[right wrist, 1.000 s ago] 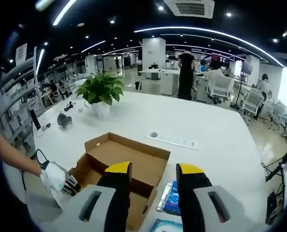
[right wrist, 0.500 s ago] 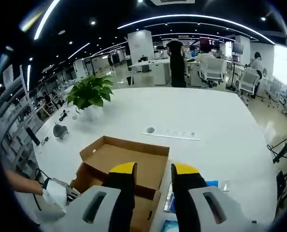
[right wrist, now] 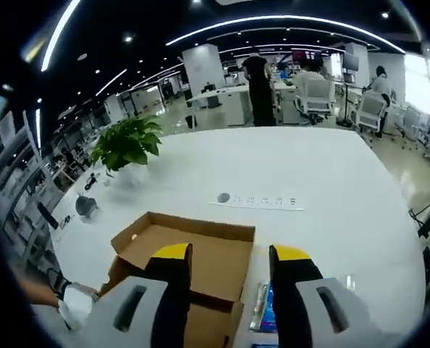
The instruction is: Operate the shoe box by opening the lid, removing the specified soft item, and placing it in the target area until the item is outside and the box remains undamaged.
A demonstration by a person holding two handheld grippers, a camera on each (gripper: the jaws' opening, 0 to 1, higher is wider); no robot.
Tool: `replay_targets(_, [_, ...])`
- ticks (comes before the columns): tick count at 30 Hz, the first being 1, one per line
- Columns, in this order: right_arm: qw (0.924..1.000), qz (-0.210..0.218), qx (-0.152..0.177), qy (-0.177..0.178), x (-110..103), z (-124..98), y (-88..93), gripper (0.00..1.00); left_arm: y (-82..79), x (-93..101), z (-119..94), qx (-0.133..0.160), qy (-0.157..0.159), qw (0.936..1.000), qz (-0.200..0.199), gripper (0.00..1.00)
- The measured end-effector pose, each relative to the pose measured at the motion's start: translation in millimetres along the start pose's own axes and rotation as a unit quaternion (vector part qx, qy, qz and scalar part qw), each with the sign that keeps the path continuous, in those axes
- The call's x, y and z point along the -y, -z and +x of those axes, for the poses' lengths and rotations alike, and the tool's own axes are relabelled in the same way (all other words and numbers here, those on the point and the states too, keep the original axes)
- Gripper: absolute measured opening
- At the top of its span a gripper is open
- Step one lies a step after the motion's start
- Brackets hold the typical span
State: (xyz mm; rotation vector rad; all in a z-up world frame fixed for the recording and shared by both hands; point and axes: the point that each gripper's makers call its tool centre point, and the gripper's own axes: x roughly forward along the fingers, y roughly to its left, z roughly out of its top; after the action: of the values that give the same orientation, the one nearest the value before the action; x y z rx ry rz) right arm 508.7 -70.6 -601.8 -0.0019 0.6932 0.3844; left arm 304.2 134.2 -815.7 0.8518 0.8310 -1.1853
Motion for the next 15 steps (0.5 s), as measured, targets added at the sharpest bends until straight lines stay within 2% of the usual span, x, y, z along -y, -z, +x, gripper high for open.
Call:
replay_targets(3, [0.9999, -0.013, -0.01, 0.003, 1, 8, 5.3, 0.41, 0.0, -0.3, 0, 0.0, 0.0, 1.0, 0.0, 0.06])
replay_targets(6, [0.9997, 0.004, -0.025, 0.002, 2, 15, 11.2, 0.4, -0.1, -0.6, 0, 0.0, 0.0, 1.0, 0.0, 0.06])
replay_targets(11, [0.9974, -0.011, -0.067, 0.026, 19, 36, 25.3, 0.27, -0.3, -0.3, 1, 0.0, -0.001, 1.0, 0.0, 0.06])
replay_targets(13, [0.9967, -0.019, -0.075, 0.026, 23, 46, 29.5, 0.27, -0.4, -0.3, 1, 0.0, 0.0, 1.0, 0.0, 0.06])
replay_targets(15, [0.9941, 0.053, -0.094, 0.011, 17, 48, 40.6, 0.29, -0.5, -0.1, 1, 0.0, 0.0, 1.0, 0.001, 0.06])
